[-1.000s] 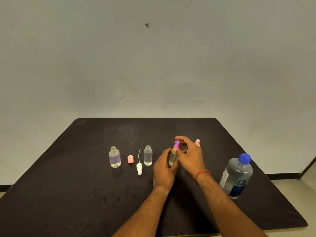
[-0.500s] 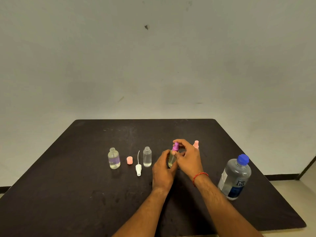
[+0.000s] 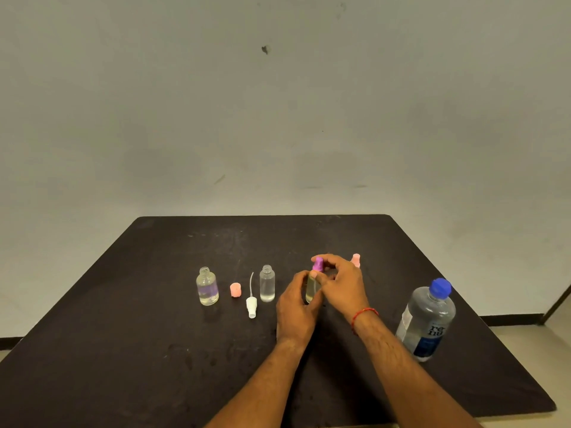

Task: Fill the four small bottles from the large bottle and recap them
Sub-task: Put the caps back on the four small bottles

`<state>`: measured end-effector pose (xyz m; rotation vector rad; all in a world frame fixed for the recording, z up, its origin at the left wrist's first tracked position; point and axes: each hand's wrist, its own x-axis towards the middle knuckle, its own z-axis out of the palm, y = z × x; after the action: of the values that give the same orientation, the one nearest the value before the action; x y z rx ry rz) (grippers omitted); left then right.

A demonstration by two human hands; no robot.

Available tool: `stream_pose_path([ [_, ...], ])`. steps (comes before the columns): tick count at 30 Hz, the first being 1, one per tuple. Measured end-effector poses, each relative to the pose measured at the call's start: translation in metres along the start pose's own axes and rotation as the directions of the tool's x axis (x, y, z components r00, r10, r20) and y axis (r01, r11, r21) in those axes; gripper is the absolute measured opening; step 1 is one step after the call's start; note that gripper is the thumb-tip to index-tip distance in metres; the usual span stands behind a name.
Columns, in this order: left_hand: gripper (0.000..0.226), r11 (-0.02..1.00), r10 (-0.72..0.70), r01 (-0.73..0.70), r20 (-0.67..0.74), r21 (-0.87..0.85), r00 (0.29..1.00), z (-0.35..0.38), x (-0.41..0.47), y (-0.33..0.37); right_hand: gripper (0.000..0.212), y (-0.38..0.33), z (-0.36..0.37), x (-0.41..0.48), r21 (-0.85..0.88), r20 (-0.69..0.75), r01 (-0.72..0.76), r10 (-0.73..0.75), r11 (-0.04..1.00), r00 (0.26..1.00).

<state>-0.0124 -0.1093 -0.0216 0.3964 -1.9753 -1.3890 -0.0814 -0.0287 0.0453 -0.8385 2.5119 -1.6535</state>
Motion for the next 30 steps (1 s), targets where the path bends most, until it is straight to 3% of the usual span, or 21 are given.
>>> stream_pose_path([
  [9,0.034,0.997,0.039,-0.041,0.037,0.062,0.999,0.002,0.002,-0.003,0.025,-0.001,-0.009,-0.001,0.108,0.07,-0.029,0.021,0.994,0.997],
  [16,0.032,1.0,0.012,-0.013,0.022,0.011,1.0,0.002,0.002,-0.006,0.021,-0.004,0.001,-0.006,0.097,-0.095,-0.027,0.037,0.995,0.995],
  [22,0.032,1.0,0.025,-0.025,0.015,0.002,1.0,0.002,0.0,-0.006,0.035,0.002,-0.007,0.001,0.089,0.068,0.012,-0.018,0.996,0.997],
  [25,0.034,1.0,0.03,-0.03,0.005,0.005,1.0,0.002,0.0,-0.005,0.031,0.0,-0.009,0.0,0.119,0.11,0.008,-0.021,0.993,0.994],
  [30,0.029,0.998,0.045,-0.046,0.016,0.041,0.999,0.002,0.0,-0.005,0.023,-0.004,0.001,-0.006,0.125,-0.03,-0.021,0.025,0.992,0.999],
])
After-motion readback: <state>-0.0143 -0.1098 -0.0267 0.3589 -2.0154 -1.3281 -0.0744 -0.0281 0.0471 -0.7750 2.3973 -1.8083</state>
